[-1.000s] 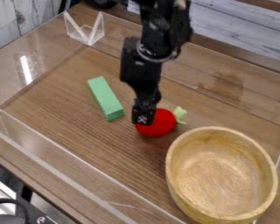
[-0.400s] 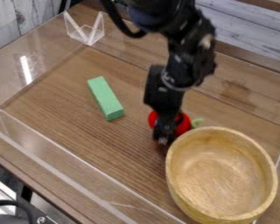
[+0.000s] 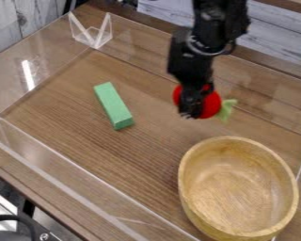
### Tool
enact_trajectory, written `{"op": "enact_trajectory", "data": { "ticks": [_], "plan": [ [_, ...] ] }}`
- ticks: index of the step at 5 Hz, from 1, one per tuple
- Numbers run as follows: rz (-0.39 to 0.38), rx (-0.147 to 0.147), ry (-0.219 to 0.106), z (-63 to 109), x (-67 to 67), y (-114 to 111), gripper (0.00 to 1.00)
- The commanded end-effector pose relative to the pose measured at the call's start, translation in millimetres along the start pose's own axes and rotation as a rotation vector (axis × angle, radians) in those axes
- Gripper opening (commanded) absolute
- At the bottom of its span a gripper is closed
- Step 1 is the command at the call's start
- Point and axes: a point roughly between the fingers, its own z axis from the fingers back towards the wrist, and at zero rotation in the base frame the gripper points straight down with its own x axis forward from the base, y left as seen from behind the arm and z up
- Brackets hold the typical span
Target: Move the red object to the right side of the table
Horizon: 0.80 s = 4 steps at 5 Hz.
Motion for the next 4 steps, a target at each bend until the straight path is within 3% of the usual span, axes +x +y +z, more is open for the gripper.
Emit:
{"op": "enact_trajectory", "data": {
  "ticks": [1,2,3,4],
  "plan": [
    [-0.089,-0.086,0.034,7.4,-27.2,-26,0.0],
    [-0.181,-0.113,0.046,-2.4,-56.0,-36,0.0],
    [-0.184,-0.135,0.021,-4.7,-76.9,-43,0.0],
    [-0.163,-0.159,0.008,2.0,-77.0,-52,0.0]
  ]
}}
